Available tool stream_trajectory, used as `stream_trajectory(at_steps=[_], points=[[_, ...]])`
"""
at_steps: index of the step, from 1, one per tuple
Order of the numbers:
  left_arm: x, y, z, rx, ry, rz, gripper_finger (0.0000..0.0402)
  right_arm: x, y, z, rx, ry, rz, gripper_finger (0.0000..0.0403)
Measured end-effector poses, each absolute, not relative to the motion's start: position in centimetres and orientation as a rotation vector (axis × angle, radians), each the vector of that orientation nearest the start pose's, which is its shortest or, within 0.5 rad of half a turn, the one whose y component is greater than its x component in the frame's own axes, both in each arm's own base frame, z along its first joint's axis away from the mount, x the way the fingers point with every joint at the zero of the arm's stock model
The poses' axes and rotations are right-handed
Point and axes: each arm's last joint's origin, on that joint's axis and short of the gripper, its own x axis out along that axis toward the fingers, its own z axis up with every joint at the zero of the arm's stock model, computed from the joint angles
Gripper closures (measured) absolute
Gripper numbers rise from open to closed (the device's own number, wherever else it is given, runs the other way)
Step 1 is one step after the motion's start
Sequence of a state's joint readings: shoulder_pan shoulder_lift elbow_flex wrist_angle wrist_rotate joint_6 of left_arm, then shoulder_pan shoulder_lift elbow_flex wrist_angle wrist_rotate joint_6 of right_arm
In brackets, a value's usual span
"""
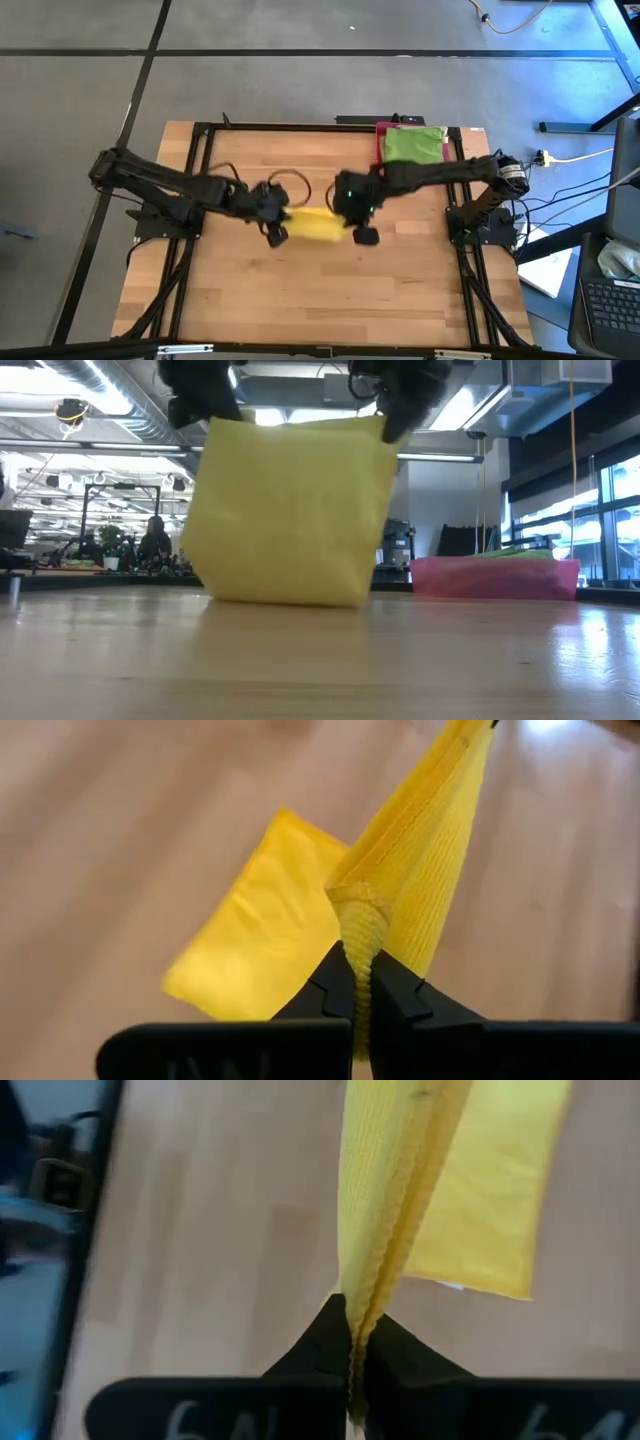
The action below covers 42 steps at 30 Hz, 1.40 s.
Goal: Fold microfiber towels
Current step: Fold the yellow towel
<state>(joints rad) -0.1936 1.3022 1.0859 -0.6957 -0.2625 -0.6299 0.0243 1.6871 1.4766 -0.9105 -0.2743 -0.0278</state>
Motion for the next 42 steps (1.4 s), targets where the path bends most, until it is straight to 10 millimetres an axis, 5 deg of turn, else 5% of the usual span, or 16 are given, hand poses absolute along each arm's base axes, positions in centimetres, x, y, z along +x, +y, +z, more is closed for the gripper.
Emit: stream_trajectory(at_steps=[5,10,16,27,42], points=[[25.9,-7.7,26.7,-0.473,0.848,0.289,0.0402,34.5,4.9,26.5,0.144,1.075,0.399,0.0392],[25.5,-8.6,23.8,-0.440,0.910,0.347,0.0402,35.1,5.5,25.4,0.067,0.987,0.386,0.0395],[25.1,-8.0,20.5,-0.412,0.888,0.426,0.0402,35.2,3.1,22.3,0.048,0.966,0.287,0.0390],[24.6,-5.3,17.7,-0.426,0.867,0.509,0.0402,34.3,-0.8,18.3,0.099,0.962,0.179,0.0393],[24.4,-3.5,16.4,-0.417,0.902,0.485,0.0402,35.4,-1.5,14.2,0.126,1.041,0.169,0.0390]])
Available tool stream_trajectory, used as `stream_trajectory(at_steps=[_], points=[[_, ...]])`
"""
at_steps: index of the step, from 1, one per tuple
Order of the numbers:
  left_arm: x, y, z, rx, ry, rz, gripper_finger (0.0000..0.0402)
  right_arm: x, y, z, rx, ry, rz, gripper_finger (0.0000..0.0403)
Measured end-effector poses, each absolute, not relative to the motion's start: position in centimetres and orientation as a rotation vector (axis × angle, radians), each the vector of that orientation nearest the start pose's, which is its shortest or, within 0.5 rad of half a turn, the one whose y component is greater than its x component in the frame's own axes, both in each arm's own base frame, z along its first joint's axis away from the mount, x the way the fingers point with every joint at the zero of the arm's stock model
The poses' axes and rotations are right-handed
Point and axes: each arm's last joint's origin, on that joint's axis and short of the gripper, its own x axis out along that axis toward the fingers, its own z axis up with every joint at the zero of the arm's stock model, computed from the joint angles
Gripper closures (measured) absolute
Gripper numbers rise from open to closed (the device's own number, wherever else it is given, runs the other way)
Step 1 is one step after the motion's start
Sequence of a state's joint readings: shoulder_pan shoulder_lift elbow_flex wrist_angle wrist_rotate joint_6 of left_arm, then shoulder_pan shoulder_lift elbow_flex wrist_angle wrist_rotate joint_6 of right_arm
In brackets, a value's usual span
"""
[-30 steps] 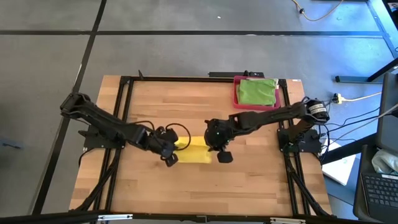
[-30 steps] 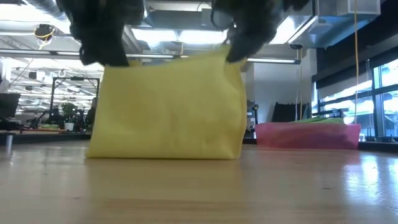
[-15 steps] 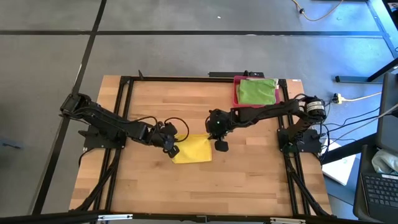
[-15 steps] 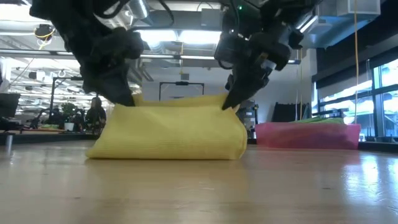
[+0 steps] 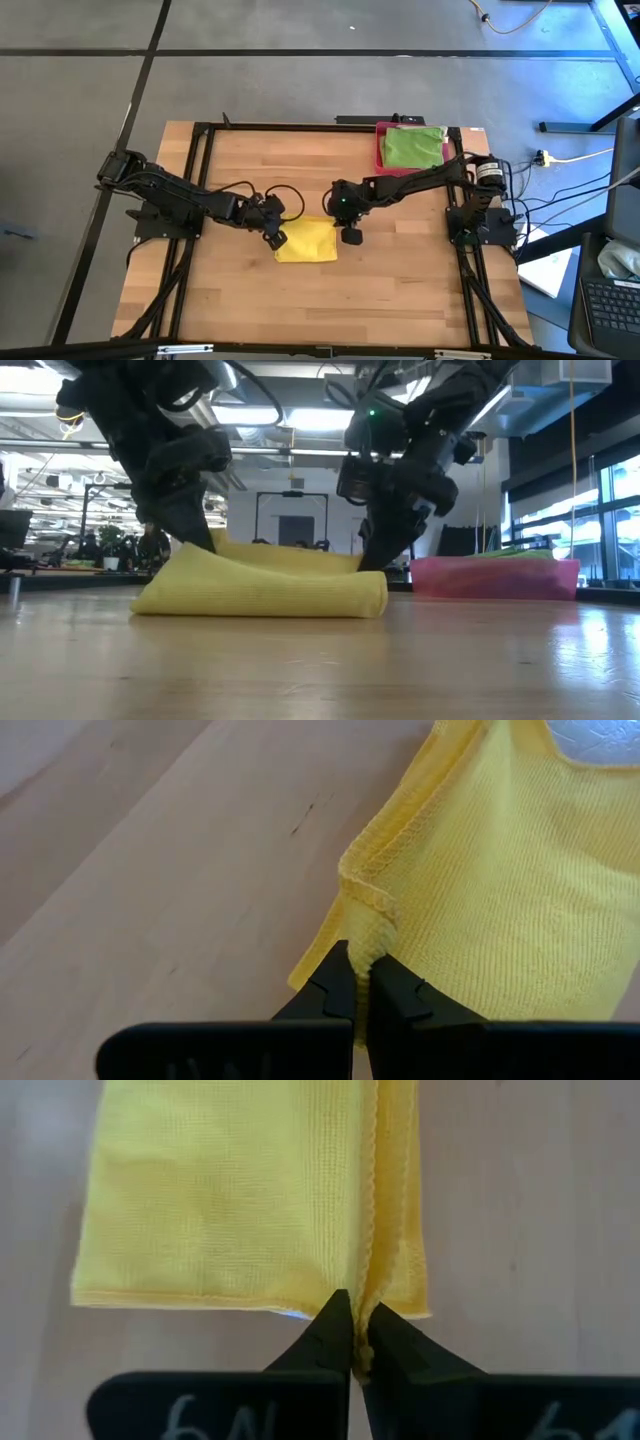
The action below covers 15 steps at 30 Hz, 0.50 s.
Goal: Fold microfiber towels
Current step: Fold the yellow towel
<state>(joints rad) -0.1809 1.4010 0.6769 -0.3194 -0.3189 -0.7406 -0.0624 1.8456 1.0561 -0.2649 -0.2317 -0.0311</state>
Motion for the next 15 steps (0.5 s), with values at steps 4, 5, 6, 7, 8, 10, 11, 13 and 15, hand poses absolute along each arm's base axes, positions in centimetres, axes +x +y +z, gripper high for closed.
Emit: stream_trajectory(at_steps=[4,5,6,7,8,10,11,13,15], points=[[24.4,-3.6,16.4,-0.418,0.898,0.482,0.0401,35.5,-1.8,14.0,0.118,1.037,0.145,0.0387],[24.5,-3.6,16.4,-0.417,0.895,0.479,0.0401,35.5,-1.9,14.0,0.117,1.037,0.141,0.0385],[24.5,-3.6,16.4,-0.413,0.896,0.476,0.0401,35.5,-2.0,14.0,0.114,1.035,0.132,0.0382],[24.5,-3.6,16.4,-0.409,0.896,0.474,0.0401,35.5,-2.1,14.0,0.111,1.037,0.122,0.0379],[24.4,-3.6,16.4,-0.406,0.903,0.476,0.0401,35.4,-2.3,13.9,0.112,1.045,0.114,0.0376],[24.3,-3.6,16.3,-0.401,0.910,0.477,0.0401,35.2,-2.5,13.7,0.124,1.061,0.106,0.0370],[24.4,-3.6,16.3,-0.397,0.908,0.473,0.0401,35.2,-2.6,13.7,0.131,1.061,0.100,0.0368],[24.4,-3.6,16.3,-0.378,0.909,0.462,0.0401,35.2,-2.8,13.8,0.147,1.060,0.088,0.0363],[24.5,-3.6,16.4,-0.359,0.906,0.448,0.0398,35.2,-2.8,13.8,0.151,1.060,0.088,0.0357]])
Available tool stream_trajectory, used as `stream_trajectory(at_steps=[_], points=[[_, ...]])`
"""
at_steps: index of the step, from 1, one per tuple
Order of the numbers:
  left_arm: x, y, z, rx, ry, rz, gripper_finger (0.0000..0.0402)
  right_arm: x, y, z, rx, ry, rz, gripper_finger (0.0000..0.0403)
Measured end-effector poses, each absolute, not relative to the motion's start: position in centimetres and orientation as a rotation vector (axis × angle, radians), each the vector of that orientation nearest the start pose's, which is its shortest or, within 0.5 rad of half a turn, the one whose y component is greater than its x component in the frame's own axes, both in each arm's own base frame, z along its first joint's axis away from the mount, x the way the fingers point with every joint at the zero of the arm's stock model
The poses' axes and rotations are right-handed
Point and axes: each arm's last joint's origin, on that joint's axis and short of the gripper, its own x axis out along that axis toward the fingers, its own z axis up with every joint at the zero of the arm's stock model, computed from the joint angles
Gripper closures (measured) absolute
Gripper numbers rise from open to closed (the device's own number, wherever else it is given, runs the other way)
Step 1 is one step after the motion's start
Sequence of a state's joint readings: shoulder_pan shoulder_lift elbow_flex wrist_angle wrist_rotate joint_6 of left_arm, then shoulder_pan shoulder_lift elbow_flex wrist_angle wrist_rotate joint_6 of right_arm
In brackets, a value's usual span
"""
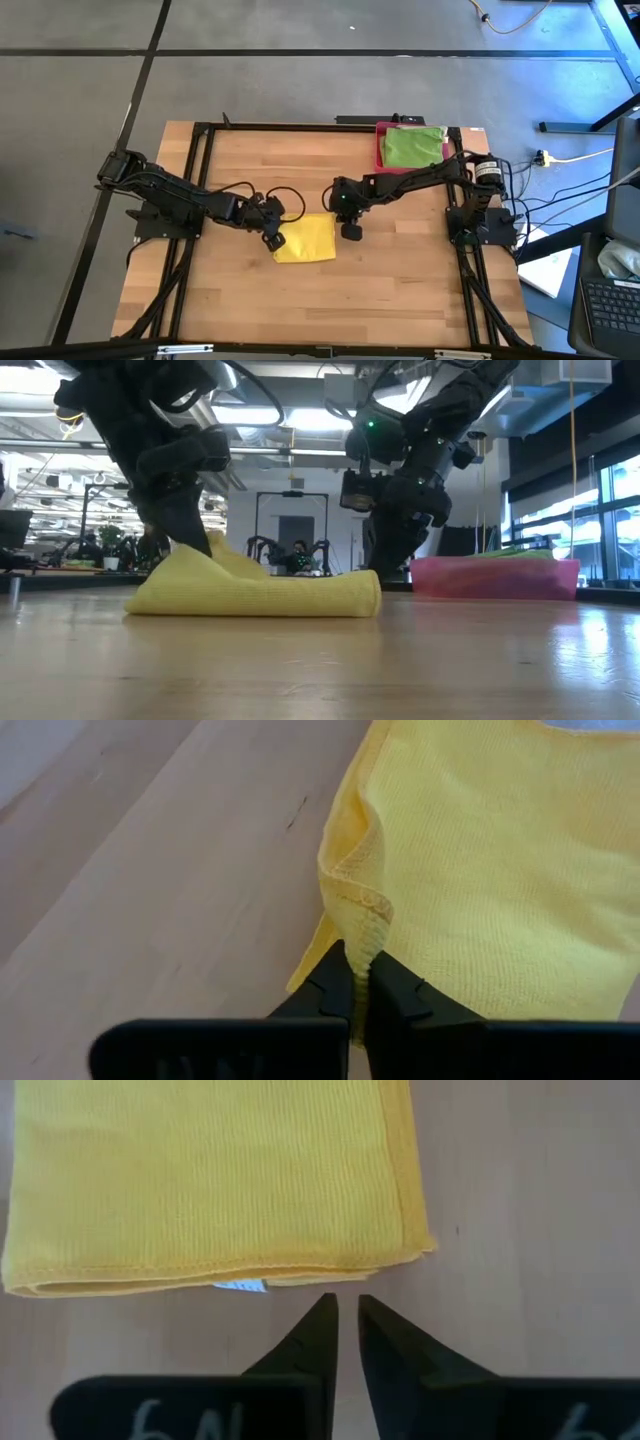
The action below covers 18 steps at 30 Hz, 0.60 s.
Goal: Fold microfiber towels
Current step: Fold the yellow towel
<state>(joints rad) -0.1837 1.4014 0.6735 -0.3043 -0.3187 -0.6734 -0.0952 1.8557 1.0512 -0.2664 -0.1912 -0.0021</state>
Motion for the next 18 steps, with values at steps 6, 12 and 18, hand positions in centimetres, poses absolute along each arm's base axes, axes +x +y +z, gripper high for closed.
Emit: stream_trajectory(at_steps=[6,12,18], points=[[24.6,-3.3,16.3,-0.338,0.906,0.452,0.0355,35.3,-2.8,13.8,0.152,1.052,0.089,0.0346],[25.0,-2.7,15.7,-0.352,0.928,0.468,0.0308,35.4,-2.7,13.8,0.213,1.052,0.069,0.0344],[25.2,-2.4,15.0,-0.400,0.978,0.442,0.0270,35.6,-2.6,14.3,0.287,1.050,0.101,0.0344]])
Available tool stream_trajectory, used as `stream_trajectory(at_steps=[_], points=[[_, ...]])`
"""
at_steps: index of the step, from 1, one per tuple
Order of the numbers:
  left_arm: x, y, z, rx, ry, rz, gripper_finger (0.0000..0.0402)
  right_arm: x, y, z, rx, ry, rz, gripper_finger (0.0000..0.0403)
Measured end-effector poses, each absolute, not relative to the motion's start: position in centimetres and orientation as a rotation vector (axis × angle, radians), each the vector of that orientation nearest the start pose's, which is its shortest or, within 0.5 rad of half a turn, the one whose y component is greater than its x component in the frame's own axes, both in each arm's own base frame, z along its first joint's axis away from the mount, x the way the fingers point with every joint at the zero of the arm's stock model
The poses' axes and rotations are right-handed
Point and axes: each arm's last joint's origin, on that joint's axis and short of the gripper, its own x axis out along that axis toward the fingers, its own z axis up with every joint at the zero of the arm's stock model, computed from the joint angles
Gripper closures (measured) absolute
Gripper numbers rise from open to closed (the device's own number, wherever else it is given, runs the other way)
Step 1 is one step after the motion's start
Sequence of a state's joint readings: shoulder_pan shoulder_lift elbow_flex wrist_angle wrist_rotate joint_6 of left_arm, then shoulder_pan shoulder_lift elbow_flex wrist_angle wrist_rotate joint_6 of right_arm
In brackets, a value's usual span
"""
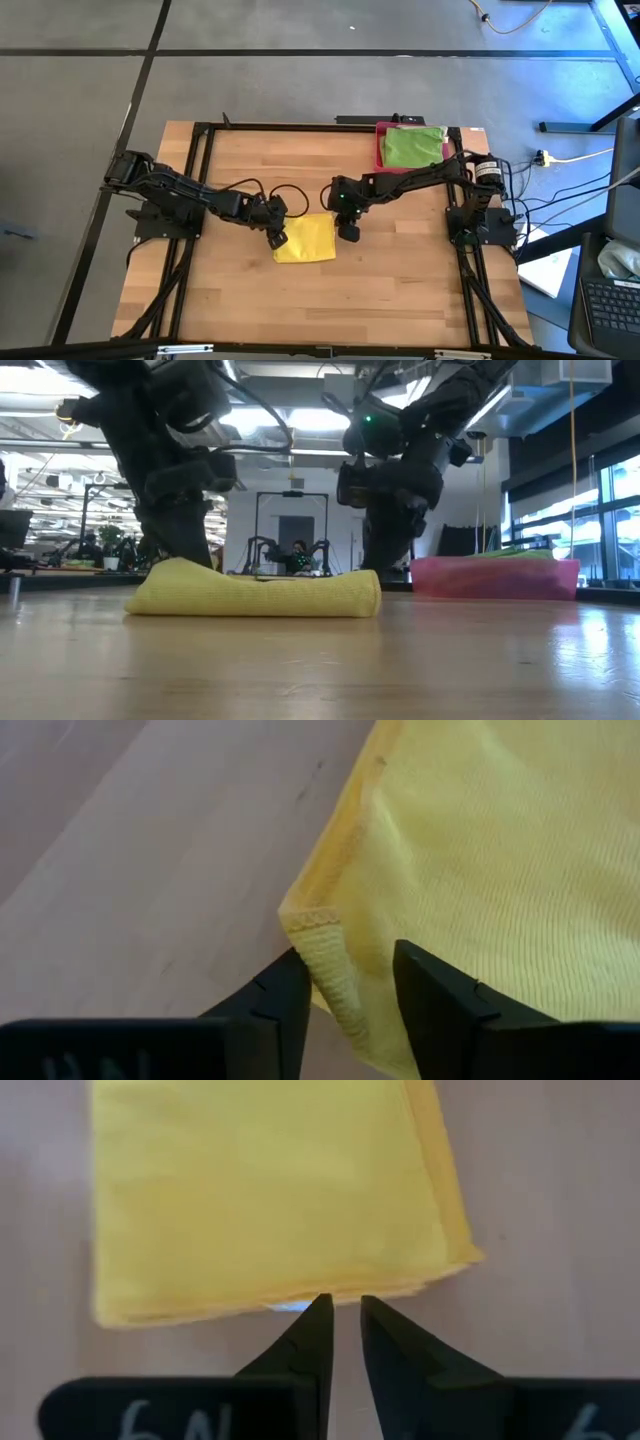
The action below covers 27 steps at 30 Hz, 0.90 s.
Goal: Fold microfiber towels
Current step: Fold the yellow towel, then put the yellow towel into the red bin
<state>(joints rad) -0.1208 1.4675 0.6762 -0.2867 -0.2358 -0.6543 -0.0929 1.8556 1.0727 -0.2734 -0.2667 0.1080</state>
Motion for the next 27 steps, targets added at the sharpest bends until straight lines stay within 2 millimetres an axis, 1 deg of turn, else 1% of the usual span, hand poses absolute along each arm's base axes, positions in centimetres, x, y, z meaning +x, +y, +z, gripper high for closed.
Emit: stream_trajectory(at_steps=[5,8,11,14,16,17,20,23,25,27], points=[[24.5,-2.1,15.9,-0.449,0.964,0.489,0.0259,36.4,-2.4,15.5,0.396,1.029,0.124,0.0344],[23.9,-1.9,16.5,-0.437,0.957,0.525,0.0258,37.1,-2.4,16.6,0.466,0.997,0.135,0.0344],[23.4,-1.6,16.7,-0.426,0.976,0.563,0.0258,37.5,-2.3,17.2,0.542,0.985,0.140,0.0338],[22.9,-1.3,16.7,-0.445,1.011,0.598,0.0258,37.7,-2.1,17.5,0.657,0.993,0.133,0.0317],[22.4,-1.3,17.0,-0.476,1.038,0.615,0.0258,37.6,-1.8,17.5,0.743,1.015,0.129,0.0294],[22.5,-1.4,17.3,-0.495,1.031,0.612,0.0259,37.6,-1.6,17.5,0.772,1.026,0.126,0.0280],[22.4,-2.1,18.6,-0.514,0.987,0.580,0.0262,37.6,-0.2,17.5,0.806,1.055,0.129,0.0235],[22.5,-3.1,20.6,-0.484,0.914,0.515,0.0263,37.4,2.0,17.4,0.775,1.087,0.170,0.0192],[22.4,-3.9,21.9,-0.459,0.871,0.475,0.0264,37.2,3.6,17.3,0.743,1.114,0.179,0.0171],[22.6,-4.8,22.8,-0.439,0.839,0.434,0.0264,36.8,5.0,17.1,0.740,1.152,0.138,0.0158]])
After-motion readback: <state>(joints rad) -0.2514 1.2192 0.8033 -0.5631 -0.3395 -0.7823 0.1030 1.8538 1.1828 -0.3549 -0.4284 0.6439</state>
